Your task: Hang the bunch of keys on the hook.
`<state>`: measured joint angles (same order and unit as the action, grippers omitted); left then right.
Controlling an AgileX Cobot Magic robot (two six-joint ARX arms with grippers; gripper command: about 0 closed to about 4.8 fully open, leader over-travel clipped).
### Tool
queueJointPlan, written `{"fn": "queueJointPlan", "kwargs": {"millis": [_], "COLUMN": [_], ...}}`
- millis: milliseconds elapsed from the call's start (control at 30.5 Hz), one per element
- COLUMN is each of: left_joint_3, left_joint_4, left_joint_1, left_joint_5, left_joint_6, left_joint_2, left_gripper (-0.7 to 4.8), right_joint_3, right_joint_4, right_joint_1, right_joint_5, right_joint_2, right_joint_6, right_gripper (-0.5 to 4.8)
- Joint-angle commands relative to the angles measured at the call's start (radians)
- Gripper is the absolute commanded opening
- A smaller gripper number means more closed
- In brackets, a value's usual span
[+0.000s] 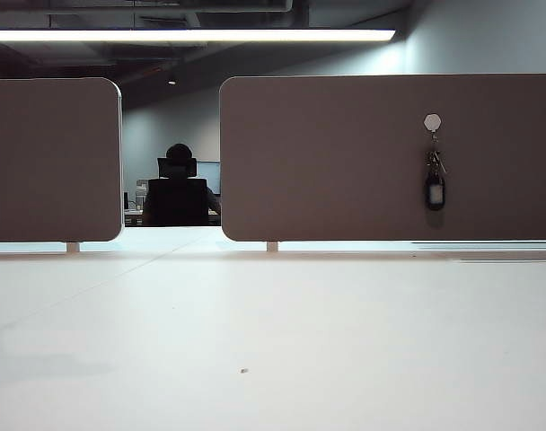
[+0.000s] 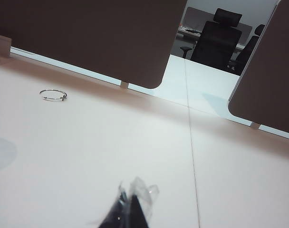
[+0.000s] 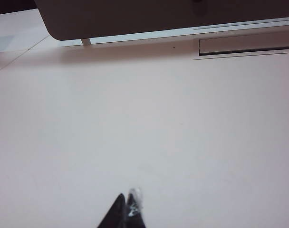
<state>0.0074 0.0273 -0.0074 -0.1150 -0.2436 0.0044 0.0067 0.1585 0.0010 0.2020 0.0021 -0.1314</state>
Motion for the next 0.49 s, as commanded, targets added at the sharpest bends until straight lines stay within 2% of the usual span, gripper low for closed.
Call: {"fn": "queueJointPlan", "kwargs": {"millis": [33,295,393,491], "left_joint_3": [0.0,0.001,0.001,0.001], "left_joint_4": [0.012,0.021,0.054,0.073], "left_joint_1": [0.002,0.002,0.002,0.002], "left_joint_5": [0.005,0.01,0.012,0.01], "left_joint_6": [0.002,0.013,0.091,0.113], "left_joint_2": [0.001,0.001,0.001,0.001], "left_gripper": [-0.05,-0.05,-0.05,-0.05], "right_joint_3": [-0.003,-0.003,-0.003,-0.003], "right_joint_4": [-0.006,-0.006,-0.006,-0.01], "right_joint_1": [0.001,0.001,0.001,0.002], "right_joint_5": [-0.001,-0.001,-0.001,-0.004], "right_joint_2": [0.0,0.0,0.0,0.0], "right_joint_6": [-0.003,-0.003,-0.003,0.002], "right_gripper": [0.01,0.01,0.01,0.01]}}
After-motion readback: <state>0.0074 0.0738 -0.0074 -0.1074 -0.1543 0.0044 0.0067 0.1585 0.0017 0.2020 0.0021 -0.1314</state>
